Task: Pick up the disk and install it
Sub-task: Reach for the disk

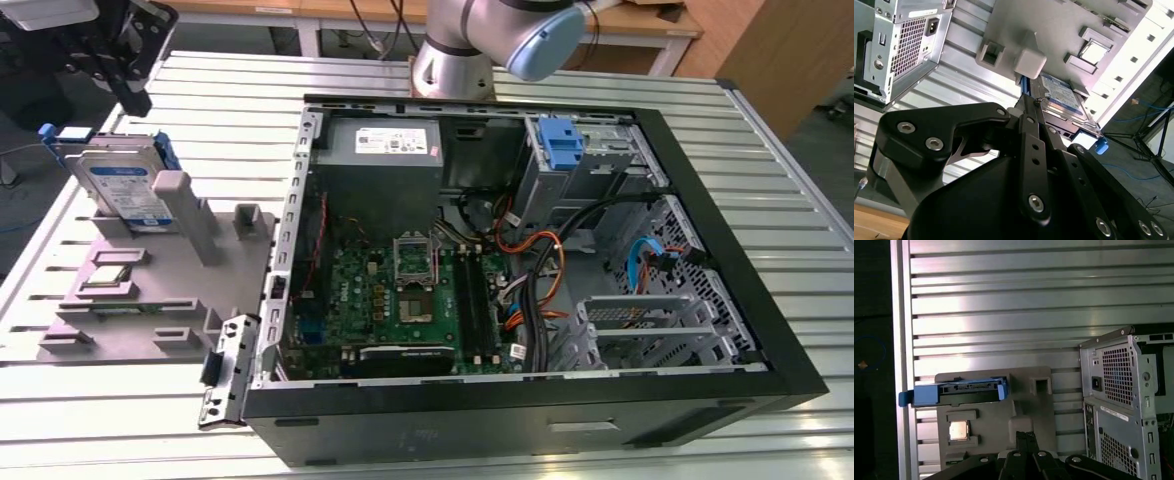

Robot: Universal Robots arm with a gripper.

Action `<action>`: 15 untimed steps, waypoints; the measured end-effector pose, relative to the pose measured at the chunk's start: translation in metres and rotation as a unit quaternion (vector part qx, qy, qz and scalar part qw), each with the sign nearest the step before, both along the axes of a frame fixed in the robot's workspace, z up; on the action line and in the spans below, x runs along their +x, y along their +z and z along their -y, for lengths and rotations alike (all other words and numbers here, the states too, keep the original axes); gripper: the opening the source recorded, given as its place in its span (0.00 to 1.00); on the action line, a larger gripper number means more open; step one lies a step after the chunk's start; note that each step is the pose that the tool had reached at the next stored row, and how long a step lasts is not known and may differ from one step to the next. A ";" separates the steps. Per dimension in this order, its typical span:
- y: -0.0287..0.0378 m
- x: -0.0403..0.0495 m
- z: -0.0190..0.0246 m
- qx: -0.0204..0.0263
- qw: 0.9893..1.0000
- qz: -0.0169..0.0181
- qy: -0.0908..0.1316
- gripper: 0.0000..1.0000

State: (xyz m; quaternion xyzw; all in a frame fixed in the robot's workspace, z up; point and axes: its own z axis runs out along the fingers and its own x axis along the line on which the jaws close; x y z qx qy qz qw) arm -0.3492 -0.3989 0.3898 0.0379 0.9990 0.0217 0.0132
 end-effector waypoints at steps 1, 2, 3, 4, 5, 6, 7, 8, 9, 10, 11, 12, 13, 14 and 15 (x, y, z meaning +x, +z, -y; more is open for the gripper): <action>-0.0001 -0.0023 0.0000 0.000 1.000 0.000 0.000 0.10; -0.0003 -0.0046 0.0000 0.000 1.000 0.000 0.000 0.10; -0.0005 -0.0072 0.0000 0.000 1.000 0.000 0.000 0.10; -0.0008 -0.0097 0.0000 0.000 1.000 0.000 0.000 0.10; -0.0010 -0.0123 0.0000 0.000 1.000 0.000 0.000 0.10; -0.0013 -0.0146 0.0000 0.000 1.000 0.000 0.000 0.10; -0.0016 -0.0170 -0.0001 0.000 1.000 0.000 0.000 0.10; -0.0019 -0.0196 -0.0001 0.000 1.000 0.000 0.000 0.10; -0.0023 -0.0224 -0.0002 0.000 1.000 0.000 0.000 0.10; -0.0027 -0.0252 -0.0003 0.000 1.000 0.000 0.000 0.10; -0.0032 -0.0278 -0.0005 0.000 1.000 0.000 0.000 0.10; -0.0037 -0.0304 -0.0008 0.000 1.000 0.000 0.000 0.10; -0.0041 -0.0325 -0.0012 0.000 1.000 0.000 0.000 0.10; -0.0048 -0.0346 -0.0019 0.000 1.000 0.000 0.000 0.10; -0.0057 -0.0362 -0.0028 0.000 1.000 0.000 -0.001 0.10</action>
